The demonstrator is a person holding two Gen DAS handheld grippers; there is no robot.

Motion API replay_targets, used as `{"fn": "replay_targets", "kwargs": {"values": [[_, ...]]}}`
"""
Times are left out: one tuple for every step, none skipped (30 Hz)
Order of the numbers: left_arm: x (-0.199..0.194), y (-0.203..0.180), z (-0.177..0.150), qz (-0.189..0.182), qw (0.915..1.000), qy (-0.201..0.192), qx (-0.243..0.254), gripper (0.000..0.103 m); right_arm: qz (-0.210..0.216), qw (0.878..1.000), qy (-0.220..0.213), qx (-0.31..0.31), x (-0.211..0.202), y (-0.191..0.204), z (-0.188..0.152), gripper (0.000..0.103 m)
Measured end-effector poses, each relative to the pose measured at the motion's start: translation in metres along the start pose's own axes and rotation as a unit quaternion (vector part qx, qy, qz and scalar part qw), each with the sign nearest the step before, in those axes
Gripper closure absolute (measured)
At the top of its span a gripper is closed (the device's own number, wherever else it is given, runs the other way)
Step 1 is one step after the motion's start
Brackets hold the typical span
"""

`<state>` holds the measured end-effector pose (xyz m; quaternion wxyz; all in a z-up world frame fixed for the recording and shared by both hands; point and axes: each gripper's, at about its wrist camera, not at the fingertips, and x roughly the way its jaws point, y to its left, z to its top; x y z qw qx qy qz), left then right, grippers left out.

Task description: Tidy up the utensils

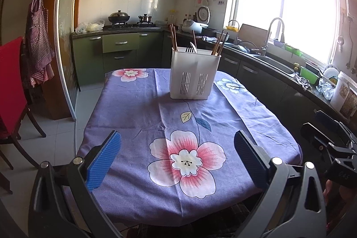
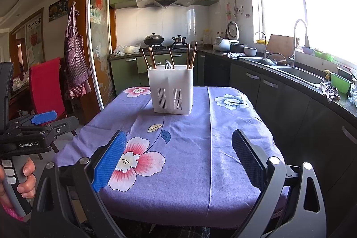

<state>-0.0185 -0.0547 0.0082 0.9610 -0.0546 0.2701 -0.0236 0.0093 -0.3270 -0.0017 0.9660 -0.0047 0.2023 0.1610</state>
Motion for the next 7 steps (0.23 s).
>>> {"fn": "replay_targets", "kwargs": {"values": [[0.0010,0.0010,0.0001,0.005,1.0000,0.002,-0.001,0.007,0.000,1.000,0.000,0.000,0.0003,0.0001,-0.0005,0.009],[0.0016,0.0014,0.0001,0.011,0.9999,0.003,-0.001,0.007,0.000,1.000,0.000,0.000,0.0000,0.0000,0.0000,0.009],[0.0022,0.0021,0.0001,0.014,0.9999,0.005,-0.002,0.007,0.000,1.000,0.000,0.000,0.0002,0.0000,-0.0003,0.009],[0.0026,0.0031,-0.0001,0.015,0.9999,0.005,-0.003,0.007,0.000,1.000,0.000,0.000,0.0000,0.0000,0.0000,0.009],[0.0031,0.0042,-0.0003,0.016,0.9998,0.006,-0.004,0.007,0.000,1.000,0.001,0.000,0.0001,0.0001,-0.0001,0.009],[0.0038,0.0050,-0.0004,0.019,0.9998,0.008,-0.005,0.007,0.000,1.000,0.001,0.000,0.0010,-0.0006,-0.0004,0.009],[0.0046,0.0057,-0.0003,0.019,0.9998,0.009,-0.006,0.007,0.000,1.000,0.001,0.000,0.0014,-0.0006,-0.0009,0.009]]}}
